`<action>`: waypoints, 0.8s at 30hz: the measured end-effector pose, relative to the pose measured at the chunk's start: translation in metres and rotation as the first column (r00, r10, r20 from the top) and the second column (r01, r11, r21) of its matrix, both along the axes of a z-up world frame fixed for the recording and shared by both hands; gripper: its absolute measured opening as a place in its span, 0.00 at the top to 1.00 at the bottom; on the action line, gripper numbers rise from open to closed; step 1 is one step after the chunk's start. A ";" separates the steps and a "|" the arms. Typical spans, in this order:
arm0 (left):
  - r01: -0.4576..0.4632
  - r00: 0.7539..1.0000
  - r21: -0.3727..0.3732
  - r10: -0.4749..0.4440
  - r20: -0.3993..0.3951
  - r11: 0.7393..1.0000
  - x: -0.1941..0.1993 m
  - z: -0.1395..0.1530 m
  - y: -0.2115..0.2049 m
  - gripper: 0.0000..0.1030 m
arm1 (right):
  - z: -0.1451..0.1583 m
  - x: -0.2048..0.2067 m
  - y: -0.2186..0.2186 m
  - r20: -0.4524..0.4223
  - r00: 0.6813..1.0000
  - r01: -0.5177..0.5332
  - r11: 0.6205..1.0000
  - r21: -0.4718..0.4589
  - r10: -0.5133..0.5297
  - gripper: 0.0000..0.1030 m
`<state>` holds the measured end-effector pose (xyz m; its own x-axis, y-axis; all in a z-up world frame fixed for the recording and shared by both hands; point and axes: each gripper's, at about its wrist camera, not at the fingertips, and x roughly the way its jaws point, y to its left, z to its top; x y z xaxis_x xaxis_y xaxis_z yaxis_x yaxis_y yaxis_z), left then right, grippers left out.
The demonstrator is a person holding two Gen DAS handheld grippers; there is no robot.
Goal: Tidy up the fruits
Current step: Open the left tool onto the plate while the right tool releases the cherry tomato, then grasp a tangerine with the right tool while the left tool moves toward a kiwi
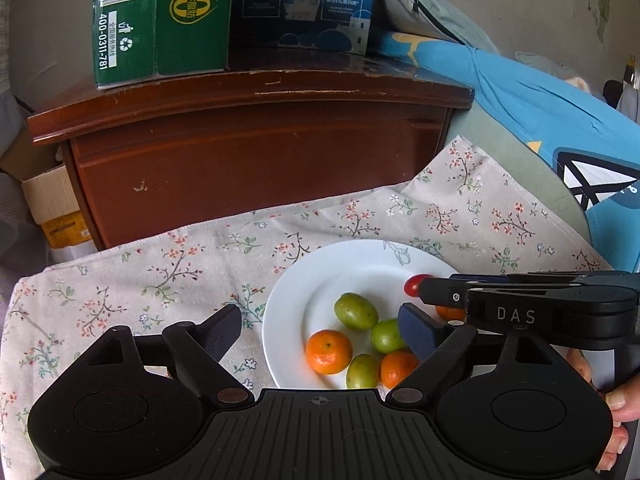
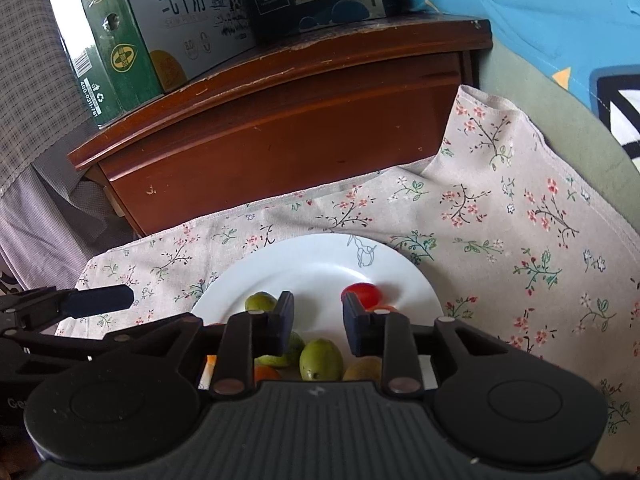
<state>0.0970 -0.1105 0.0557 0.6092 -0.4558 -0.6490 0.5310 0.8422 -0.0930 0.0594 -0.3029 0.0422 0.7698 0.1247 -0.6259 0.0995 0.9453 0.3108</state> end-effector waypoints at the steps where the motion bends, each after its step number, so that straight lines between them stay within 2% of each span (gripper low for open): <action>1: -0.010 1.000 -0.006 0.010 -0.007 1.000 0.000 0.001 0.003 0.12 | 0.001 0.000 0.001 0.000 1.000 -0.004 1.000 0.004 0.004 0.72; 4: -0.033 0.999 -0.015 0.033 -0.033 0.999 0.000 0.003 0.012 0.12 | 0.005 -0.003 0.004 -0.001 1.000 -0.015 1.000 0.004 0.015 0.67; 9: -0.055 0.997 -0.010 0.054 -0.057 0.998 -0.003 0.006 0.026 0.12 | 0.008 -0.014 0.010 -0.017 1.000 -0.024 1.000 0.001 0.024 0.66; 11: -0.052 0.996 0.005 0.052 -0.070 0.999 -0.005 0.007 0.029 0.11 | 0.010 -0.021 0.012 -0.018 0.999 -0.026 1.000 0.000 0.026 0.64; 15: -0.050 0.998 0.067 0.053 -0.039 0.996 -0.016 0.010 0.036 0.11 | 0.015 -0.033 0.018 -0.005 0.999 -0.031 0.999 0.007 0.031 0.59; 19: -0.056 0.995 0.064 0.060 -0.074 0.996 -0.027 0.009 0.046 0.11 | 0.016 -0.046 0.026 -0.007 0.999 -0.048 0.999 0.014 0.048 0.58; 24: -0.066 0.992 0.102 0.076 -0.104 0.993 -0.036 0.004 0.052 0.11 | 0.014 -0.064 0.041 -0.020 0.996 -0.082 0.996 0.020 0.083 0.55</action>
